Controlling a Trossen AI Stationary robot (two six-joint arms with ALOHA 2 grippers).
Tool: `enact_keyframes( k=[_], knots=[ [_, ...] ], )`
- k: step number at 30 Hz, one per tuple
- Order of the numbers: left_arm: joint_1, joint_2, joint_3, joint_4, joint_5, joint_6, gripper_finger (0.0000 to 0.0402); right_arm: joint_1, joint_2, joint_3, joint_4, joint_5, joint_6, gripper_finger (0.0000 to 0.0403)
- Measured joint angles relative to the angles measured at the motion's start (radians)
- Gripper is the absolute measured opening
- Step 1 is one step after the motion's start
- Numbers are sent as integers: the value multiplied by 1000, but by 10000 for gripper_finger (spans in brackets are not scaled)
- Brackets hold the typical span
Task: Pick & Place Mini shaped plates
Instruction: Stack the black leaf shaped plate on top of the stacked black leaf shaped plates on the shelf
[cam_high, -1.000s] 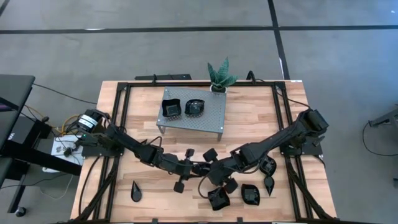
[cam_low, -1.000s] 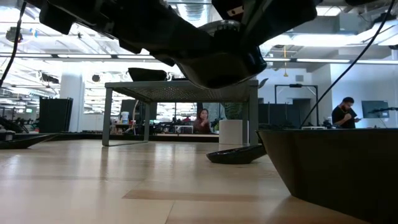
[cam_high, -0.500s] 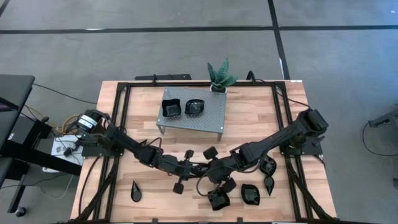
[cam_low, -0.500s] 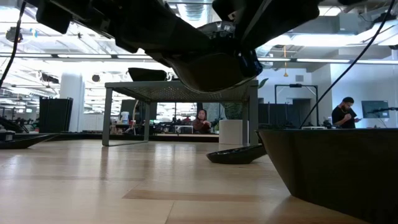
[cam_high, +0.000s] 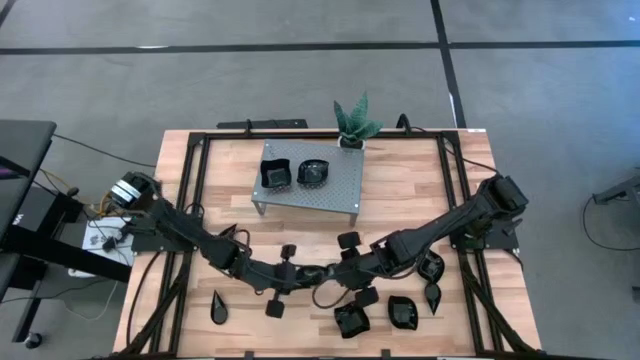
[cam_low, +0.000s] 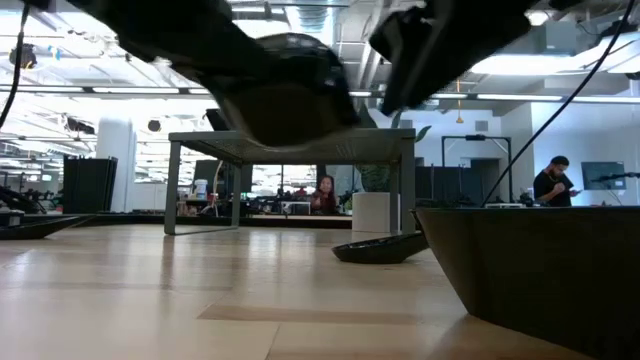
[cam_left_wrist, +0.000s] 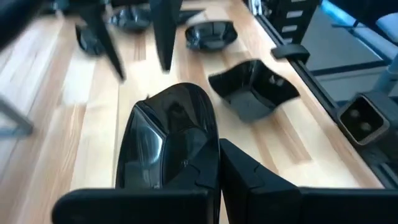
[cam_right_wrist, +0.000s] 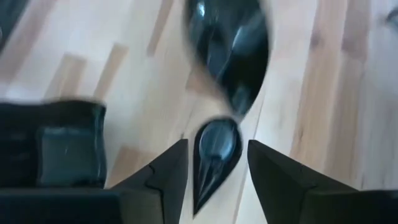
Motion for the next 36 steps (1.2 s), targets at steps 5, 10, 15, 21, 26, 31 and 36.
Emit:
enact_keyframes(
  k=[5,10,15,21,26,31,36],
  knots=[
    [2,-134,0,-200,-31,-53,7,28,-3,0,-106,20,31,148],
    [17,-276,2,-216,-202,113,8,75,-61,-1,-283,45,144,133],
    [141,-383,3,-200,-225,337,6,148,-216,0,-418,184,197,123],
    [429,-388,3,-149,-75,526,7,247,-462,-39,-385,398,195,121],
    [622,-322,3,-131,100,545,8,302,-636,-253,-148,519,195,122],
    [674,-236,3,-99,131,547,7,300,-730,-502,115,521,109,121],
    [666,-189,3,-66,126,621,11,269,-771,-563,177,513,13,123]
  ],
)
